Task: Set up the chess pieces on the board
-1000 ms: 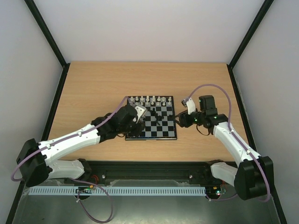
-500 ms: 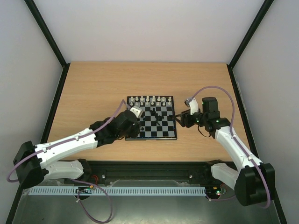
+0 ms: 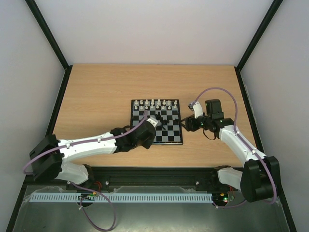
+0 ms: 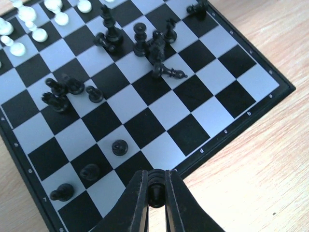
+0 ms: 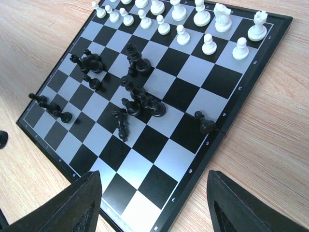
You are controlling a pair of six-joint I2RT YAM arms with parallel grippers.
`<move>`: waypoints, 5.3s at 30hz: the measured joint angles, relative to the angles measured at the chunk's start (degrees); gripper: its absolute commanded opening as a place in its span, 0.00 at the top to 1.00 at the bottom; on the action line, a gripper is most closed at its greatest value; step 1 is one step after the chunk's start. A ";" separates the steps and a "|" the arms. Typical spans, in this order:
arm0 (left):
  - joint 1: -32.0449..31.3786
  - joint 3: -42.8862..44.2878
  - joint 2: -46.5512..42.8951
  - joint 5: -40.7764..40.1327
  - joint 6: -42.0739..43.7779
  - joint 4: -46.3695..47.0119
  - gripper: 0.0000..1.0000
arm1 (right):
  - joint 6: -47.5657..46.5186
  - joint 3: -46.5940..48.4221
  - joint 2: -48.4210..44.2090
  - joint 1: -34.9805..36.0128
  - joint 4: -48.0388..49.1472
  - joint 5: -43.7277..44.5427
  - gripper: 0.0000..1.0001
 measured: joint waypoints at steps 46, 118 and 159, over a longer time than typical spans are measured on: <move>2.73 -2.58 10.08 -0.50 -3.10 3.63 0.94 | -2.86 0.72 0.55 0.00 -2.47 -1.36 0.40; 25.55 -12.24 -27.47 -4.52 6.34 4.52 0.01 | -9.29 47.39 45.22 17.00 -20.76 16.02 0.56; 25.55 -12.24 -25.59 -1.14 8.31 4.33 0.02 | -8.00 46.90 35.06 18.29 -24.22 11.32 0.90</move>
